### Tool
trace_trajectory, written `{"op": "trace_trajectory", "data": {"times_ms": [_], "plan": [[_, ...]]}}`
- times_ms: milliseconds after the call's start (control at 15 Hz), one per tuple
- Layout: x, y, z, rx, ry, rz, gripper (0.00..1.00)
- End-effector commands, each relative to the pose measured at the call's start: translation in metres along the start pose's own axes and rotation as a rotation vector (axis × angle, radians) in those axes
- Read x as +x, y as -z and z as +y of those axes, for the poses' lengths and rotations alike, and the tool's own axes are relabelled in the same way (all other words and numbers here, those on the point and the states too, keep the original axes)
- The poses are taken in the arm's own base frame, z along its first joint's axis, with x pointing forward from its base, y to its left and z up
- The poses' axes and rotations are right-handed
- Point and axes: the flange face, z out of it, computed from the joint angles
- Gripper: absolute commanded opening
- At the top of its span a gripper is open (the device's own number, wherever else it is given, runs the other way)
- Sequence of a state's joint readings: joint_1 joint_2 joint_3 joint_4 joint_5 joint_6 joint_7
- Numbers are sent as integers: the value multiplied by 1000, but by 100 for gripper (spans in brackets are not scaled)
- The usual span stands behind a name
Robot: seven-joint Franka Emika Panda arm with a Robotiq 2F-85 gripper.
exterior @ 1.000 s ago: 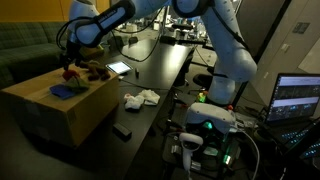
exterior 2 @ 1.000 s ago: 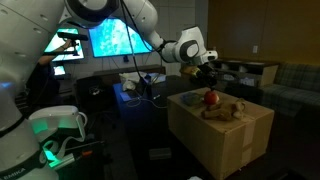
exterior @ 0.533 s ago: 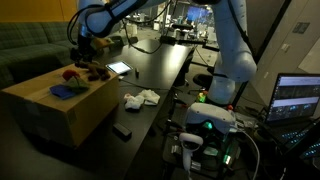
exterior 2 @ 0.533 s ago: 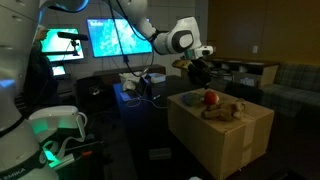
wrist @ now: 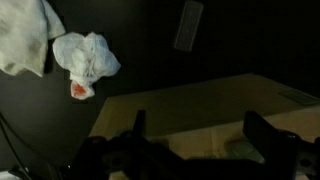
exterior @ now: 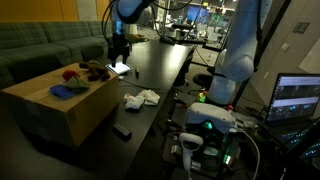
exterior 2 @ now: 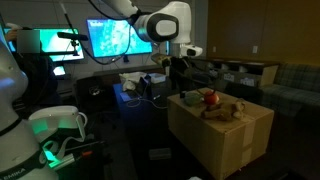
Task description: Switch between the objects on the box and on the table
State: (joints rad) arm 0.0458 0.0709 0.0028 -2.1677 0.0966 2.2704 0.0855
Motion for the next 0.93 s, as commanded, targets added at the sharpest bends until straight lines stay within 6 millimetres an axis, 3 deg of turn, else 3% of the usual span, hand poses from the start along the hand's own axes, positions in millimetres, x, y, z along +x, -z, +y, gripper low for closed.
{"op": "trace_trajectory", "data": {"times_ms": [0,333,600,667,867], "plan": [[-73,13,35,53,-66,-25,100],[-152,12,80,119,-143,-7,100],[-200,24,89,148,-148,62,100],[-173,13,86,112,-154,-12,100],[-181,17,86,116,-153,-1,100]]}}
